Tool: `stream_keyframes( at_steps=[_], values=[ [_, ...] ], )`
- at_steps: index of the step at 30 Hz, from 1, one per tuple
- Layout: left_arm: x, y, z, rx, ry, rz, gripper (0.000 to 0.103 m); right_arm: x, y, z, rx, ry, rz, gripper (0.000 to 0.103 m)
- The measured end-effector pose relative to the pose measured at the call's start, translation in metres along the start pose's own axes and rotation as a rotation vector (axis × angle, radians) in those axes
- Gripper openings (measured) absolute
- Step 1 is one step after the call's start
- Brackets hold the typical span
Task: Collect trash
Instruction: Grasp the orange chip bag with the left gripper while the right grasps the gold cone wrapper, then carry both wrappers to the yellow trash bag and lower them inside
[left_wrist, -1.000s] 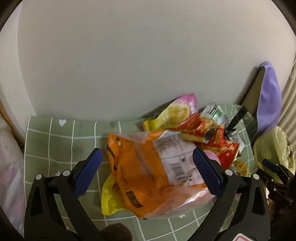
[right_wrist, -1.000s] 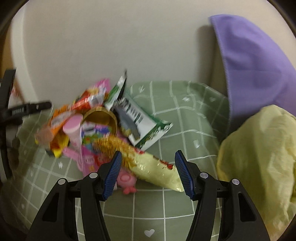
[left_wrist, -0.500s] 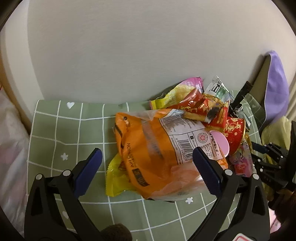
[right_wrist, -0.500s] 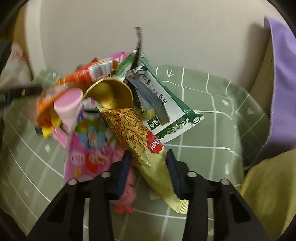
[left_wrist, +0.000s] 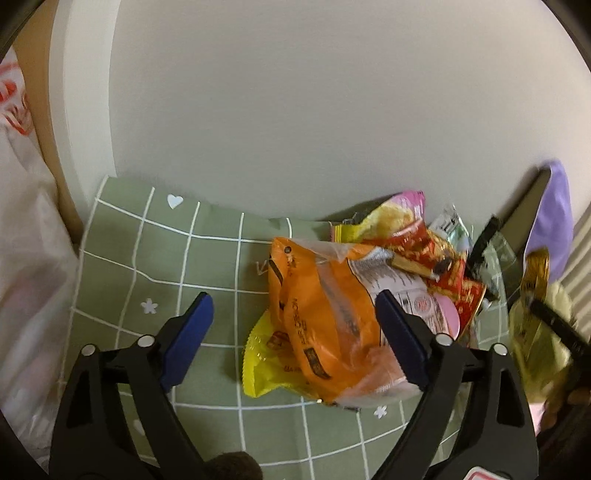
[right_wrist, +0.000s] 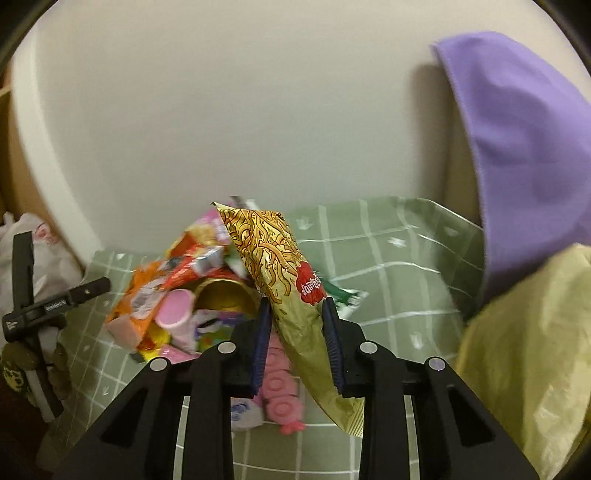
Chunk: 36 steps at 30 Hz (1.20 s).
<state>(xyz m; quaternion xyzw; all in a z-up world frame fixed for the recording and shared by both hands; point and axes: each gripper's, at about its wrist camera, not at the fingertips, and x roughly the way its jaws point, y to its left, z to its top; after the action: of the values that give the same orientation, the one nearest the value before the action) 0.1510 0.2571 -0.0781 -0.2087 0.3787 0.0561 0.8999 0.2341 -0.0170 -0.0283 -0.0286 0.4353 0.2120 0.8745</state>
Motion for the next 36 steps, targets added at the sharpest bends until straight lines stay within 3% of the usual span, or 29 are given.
stream_keyframes(
  at_steps=[3,8,10,11,13,18,24,36],
  values=[
    [0.018,-0.002,0.009,0.009,0.041,-0.036,0.078,-0.009,-0.019,-0.004,0.052,0.003,-0.024,0.027],
    [0.052,-0.010,0.016,0.096,0.130,0.009,0.068,-0.023,-0.032,-0.008,0.086,-0.017,-0.043,0.027],
    [0.062,-0.003,0.010,0.051,0.182,0.015,0.048,-0.028,-0.034,-0.009,0.085,-0.026,-0.052,0.027],
    [0.062,0.000,0.007,0.011,0.192,-0.022,0.041,-0.030,-0.034,-0.009,0.083,-0.030,-0.060,0.027],
    [0.058,-0.002,0.005,-0.004,0.181,-0.042,0.018,-0.032,-0.038,-0.010,0.088,-0.034,-0.070,0.027],
    [0.015,-0.031,0.026,0.067,0.048,-0.061,0.009,-0.039,-0.046,-0.008,0.113,-0.055,-0.080,0.027],
    [-0.035,-0.057,0.051,0.112,-0.078,-0.090,0.009,-0.048,-0.045,0.002,0.103,-0.091,-0.064,0.027],
    [-0.080,-0.118,0.077,0.235,-0.188,-0.109,0.008,-0.064,-0.055,0.021,0.102,-0.154,-0.059,0.027]
  ],
)
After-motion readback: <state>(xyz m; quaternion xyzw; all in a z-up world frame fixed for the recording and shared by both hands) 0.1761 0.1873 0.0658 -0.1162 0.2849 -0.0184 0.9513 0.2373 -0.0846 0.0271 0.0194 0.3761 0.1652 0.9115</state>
